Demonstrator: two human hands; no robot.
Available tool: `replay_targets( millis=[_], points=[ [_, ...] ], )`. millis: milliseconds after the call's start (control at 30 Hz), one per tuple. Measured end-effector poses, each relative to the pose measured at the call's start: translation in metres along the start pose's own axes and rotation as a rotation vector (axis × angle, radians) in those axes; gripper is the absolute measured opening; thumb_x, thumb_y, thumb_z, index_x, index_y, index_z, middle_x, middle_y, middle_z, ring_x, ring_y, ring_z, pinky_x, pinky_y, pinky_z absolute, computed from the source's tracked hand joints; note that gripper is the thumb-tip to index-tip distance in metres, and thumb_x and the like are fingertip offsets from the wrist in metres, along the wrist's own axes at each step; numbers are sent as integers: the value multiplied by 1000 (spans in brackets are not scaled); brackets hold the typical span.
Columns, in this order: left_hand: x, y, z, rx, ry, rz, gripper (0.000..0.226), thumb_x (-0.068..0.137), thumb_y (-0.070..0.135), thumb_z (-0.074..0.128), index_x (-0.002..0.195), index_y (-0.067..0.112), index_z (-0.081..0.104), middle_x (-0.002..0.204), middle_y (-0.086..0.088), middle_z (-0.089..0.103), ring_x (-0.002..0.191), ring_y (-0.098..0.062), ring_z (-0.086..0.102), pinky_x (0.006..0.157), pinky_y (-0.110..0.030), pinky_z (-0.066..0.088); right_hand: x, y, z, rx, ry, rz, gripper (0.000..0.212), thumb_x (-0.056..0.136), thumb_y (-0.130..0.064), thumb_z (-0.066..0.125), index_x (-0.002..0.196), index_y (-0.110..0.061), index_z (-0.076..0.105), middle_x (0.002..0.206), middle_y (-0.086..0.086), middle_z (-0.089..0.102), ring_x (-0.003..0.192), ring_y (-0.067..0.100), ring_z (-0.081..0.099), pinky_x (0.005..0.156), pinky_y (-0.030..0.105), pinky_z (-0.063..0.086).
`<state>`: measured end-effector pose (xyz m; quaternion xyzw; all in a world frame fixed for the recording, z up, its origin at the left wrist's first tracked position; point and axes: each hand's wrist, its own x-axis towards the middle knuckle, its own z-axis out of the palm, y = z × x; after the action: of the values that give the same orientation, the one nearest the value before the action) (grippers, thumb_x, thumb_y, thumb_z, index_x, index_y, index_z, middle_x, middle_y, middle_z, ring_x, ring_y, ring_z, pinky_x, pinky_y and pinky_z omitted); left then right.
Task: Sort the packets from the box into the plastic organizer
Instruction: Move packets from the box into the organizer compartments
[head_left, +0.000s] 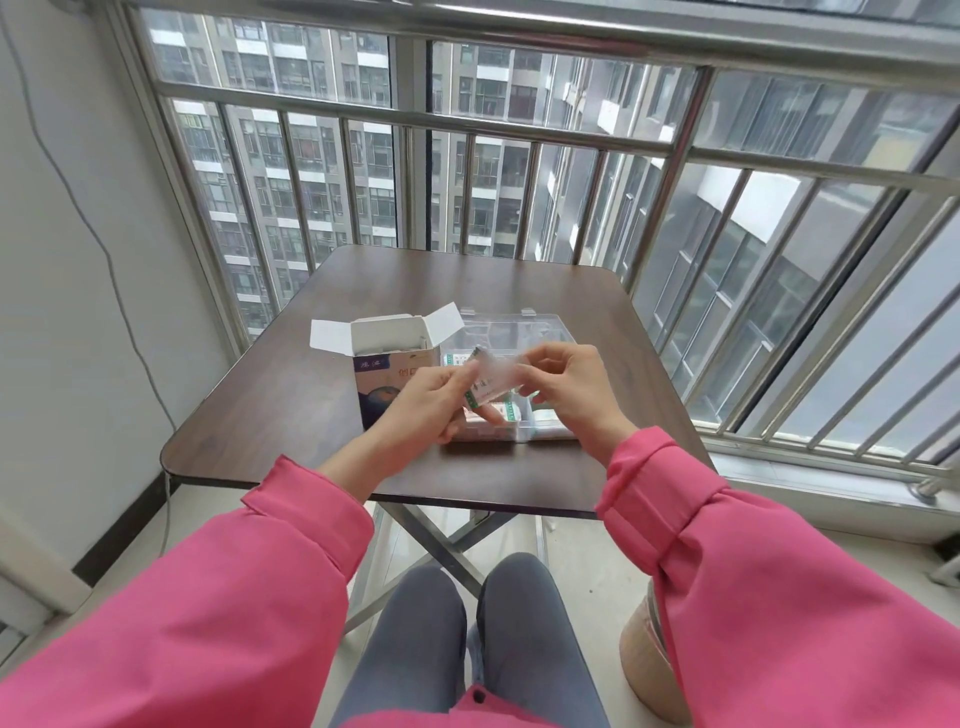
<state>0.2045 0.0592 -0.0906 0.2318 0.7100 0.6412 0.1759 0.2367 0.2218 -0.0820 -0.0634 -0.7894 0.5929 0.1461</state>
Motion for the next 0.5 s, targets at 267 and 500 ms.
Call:
replay_targets(
  millis=[267, 500],
  points=[
    [3, -4, -4, 50, 106, 19, 24, 101, 26, 41, 93, 17, 62, 74, 2, 66, 35, -5, 42, 33, -15, 29, 0, -1, -7, 30, 38, 102, 12, 84, 0, 64, 75, -6, 60, 67, 7, 63, 44, 3, 58, 47, 19, 47],
    [7, -7, -13, 260, 403, 109, 23, 99, 28, 45, 87, 18, 62, 79, 1, 71, 33, -4, 46, 42, -13, 40, 15, 2, -14, 36, 228, 144, 13, 84, 7, 59, 92, -3, 61, 66, 12, 61, 50, 11, 62, 56, 18, 56]
  ],
)
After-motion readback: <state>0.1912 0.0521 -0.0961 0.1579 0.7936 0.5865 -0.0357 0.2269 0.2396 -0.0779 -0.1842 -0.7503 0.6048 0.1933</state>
